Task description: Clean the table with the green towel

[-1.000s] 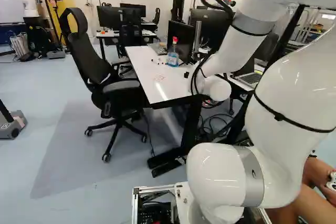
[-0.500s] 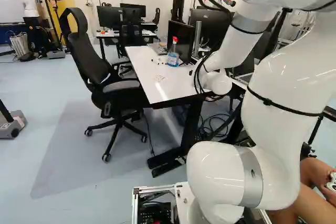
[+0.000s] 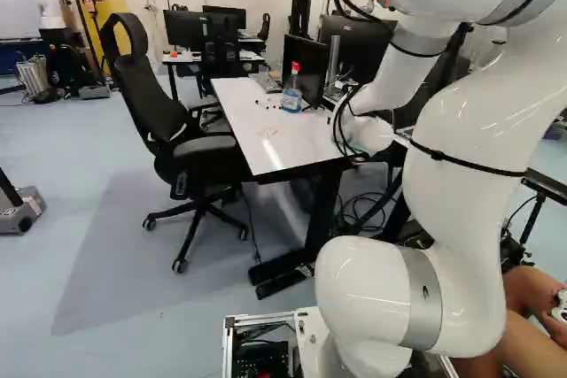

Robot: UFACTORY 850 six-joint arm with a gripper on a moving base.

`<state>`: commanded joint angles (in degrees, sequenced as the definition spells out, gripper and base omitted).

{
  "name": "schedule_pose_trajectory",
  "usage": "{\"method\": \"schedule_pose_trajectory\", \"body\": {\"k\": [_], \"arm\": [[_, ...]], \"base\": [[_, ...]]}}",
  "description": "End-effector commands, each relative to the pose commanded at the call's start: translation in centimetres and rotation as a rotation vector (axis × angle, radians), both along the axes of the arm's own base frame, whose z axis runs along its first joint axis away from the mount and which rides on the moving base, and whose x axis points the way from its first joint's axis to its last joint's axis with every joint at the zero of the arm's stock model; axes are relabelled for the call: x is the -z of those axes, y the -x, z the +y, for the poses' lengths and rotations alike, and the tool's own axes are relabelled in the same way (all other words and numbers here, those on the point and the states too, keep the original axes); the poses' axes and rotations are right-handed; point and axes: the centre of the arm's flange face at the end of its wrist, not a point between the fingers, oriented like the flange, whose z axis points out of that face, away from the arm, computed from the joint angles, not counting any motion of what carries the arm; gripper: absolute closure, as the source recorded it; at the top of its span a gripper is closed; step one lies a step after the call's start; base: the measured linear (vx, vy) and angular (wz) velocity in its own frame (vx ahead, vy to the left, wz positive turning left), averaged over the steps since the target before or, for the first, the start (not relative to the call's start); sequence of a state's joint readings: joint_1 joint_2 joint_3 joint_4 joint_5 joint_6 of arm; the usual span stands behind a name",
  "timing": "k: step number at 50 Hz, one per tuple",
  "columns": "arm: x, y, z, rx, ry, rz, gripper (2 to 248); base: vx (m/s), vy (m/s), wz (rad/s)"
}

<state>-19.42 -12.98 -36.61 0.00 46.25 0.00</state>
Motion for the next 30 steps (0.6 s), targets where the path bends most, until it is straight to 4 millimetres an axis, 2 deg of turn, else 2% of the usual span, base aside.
{"method": "schedule_pose_trajectory", "body": {"k": [30], "arm": [[0.8,-2.9,-3.0,0.037,-0.017,0.044,3]], "base": [[0.0,0.0,0.0]]}}
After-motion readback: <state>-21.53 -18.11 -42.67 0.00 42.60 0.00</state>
